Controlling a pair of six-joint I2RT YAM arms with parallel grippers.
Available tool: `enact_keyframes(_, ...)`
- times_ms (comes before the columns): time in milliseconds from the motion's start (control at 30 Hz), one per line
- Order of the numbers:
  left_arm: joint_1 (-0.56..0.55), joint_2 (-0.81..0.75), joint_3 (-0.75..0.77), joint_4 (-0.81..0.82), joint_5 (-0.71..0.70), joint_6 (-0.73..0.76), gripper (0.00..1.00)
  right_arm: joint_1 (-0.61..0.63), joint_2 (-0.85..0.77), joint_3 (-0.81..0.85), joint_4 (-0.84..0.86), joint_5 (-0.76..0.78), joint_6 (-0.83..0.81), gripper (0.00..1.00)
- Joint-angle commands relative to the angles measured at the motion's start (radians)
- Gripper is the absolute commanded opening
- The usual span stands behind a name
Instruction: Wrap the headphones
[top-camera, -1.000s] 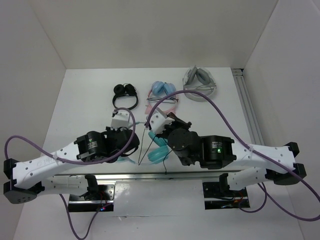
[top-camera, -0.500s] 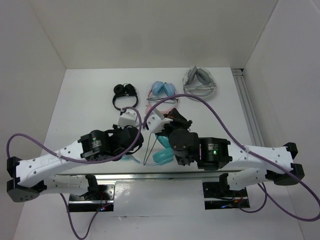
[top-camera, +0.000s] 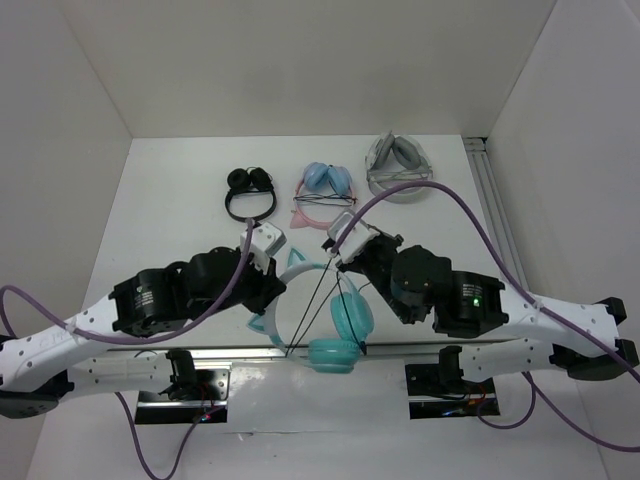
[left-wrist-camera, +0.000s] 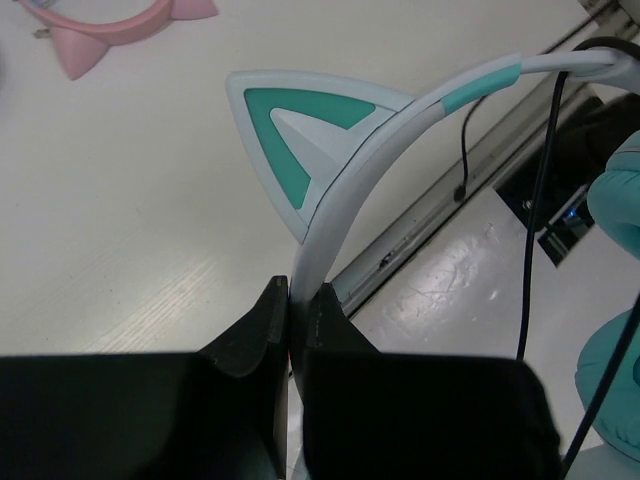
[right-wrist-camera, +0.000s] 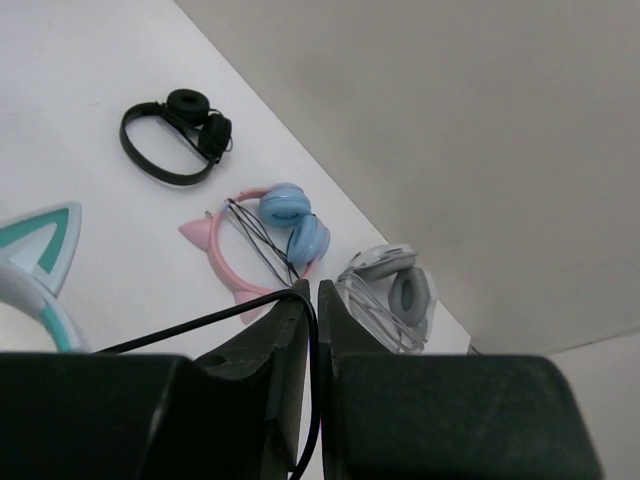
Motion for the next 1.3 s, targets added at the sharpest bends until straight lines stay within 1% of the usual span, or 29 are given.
enact_keyframes(0, -0.012, -0.046, 0.012, -0.021, 0.212, 0.114, 0.0, -0.032, -0.045, 0.005, 0.078, 0.025, 0.014, 0.14)
enact_keyframes(100, -0.012, -0.062, 0.003, 0.004, 0.233, 0.114, 0.0, -0.043, -0.054, -0.004, 0.078, 0.002, 0.041, 0.15)
enact_keyframes(200, -0.012, -0.085, 0.036, 0.017, 0.222, 0.114, 0.0, -0.096, -0.063, -0.053, 0.078, -0.078, 0.09, 0.17)
enact_keyframes(267, -0.012, -0.085, 0.073, 0.017, 0.186, 0.091, 0.0, -0.107, -0.073, -0.09, 0.105, -0.089, 0.103, 0.18)
enact_keyframes(300, -0.012, -0.085, 0.085, 0.003, 0.146, 0.081, 0.0, -0.107, -0.082, -0.128, 0.125, -0.099, 0.117, 0.18)
enact_keyframes(367, -0.012, -0.085, 0.116, -0.018, 0.108, 0.053, 0.0, -0.107, -0.082, -0.158, 0.177, -0.139, 0.144, 0.18)
enact_keyframes(400, -0.012, -0.085, 0.125, -0.018, 0.065, 0.035, 0.0, -0.107, -0.082, -0.17, 0.193, -0.148, 0.155, 0.18)
enact_keyframes(467, -0.012, -0.085, 0.137, -0.031, 0.026, 0.013, 0.0, -0.107, -0.068, -0.182, 0.213, -0.179, 0.181, 0.18)
enact_keyframes(633, -0.012, -0.106, 0.157, -0.021, 0.029, 0.004, 0.0, -0.193, -0.014, -0.239, 0.282, -0.342, 0.239, 0.14)
enact_keyframes(667, -0.012, -0.106, 0.17, -0.021, 0.029, 0.004, 0.0, -0.225, -0.001, -0.254, 0.305, -0.387, 0.262, 0.12)
enact_keyframes(700, -0.012, -0.106, 0.18, -0.021, 0.029, 0.004, 0.0, -0.225, -0.001, -0.254, 0.314, -0.388, 0.262, 0.12)
enact_keyframes(767, -0.012, -0.106, 0.193, -0.058, 0.002, -0.009, 0.0, -0.276, -0.001, -0.28, 0.336, -0.483, 0.293, 0.11)
enact_keyframes(900, -0.012, -0.106, 0.216, -0.109, -0.052, -0.027, 0.0, -0.384, -0.01, -0.345, 0.447, -0.651, 0.367, 0.11)
enact_keyframes(933, -0.012, -0.106, 0.228, -0.109, -0.063, -0.027, 0.0, -0.441, -0.019, -0.368, 0.463, -0.749, 0.405, 0.11)
enact_keyframes(967, -0.012, -0.096, 0.228, -0.118, -0.08, -0.027, 0.0, -0.476, -0.019, -0.368, 0.475, -0.806, 0.429, 0.12)
enact_keyframes(1033, -0.012, -0.086, 0.228, -0.132, -0.118, -0.041, 0.0, -0.55, 0.01, -0.392, 0.515, -0.93, 0.486, 0.12)
enact_keyframes(1067, -0.012, -0.074, 0.228, -0.147, -0.155, -0.05, 0.0, -0.625, 0.019, -0.414, 0.535, -1.058, 0.549, 0.12)
enact_keyframes(1167, -0.012, -0.062, 0.237, -0.147, -0.166, -0.059, 0.0, -0.714, 0.055, -0.455, 0.648, -1.255, 0.635, 0.12)
enact_keyframes(1200, -0.012, -0.051, 0.237, -0.147, -0.151, -0.05, 0.0, -0.715, 0.068, -0.464, 0.667, -1.256, 0.635, 0.12)
enact_keyframes(1267, -0.012, -0.025, 0.248, -0.137, -0.135, -0.039, 0.0, -0.678, 0.114, -0.464, 0.704, -1.245, 0.635, 0.12)
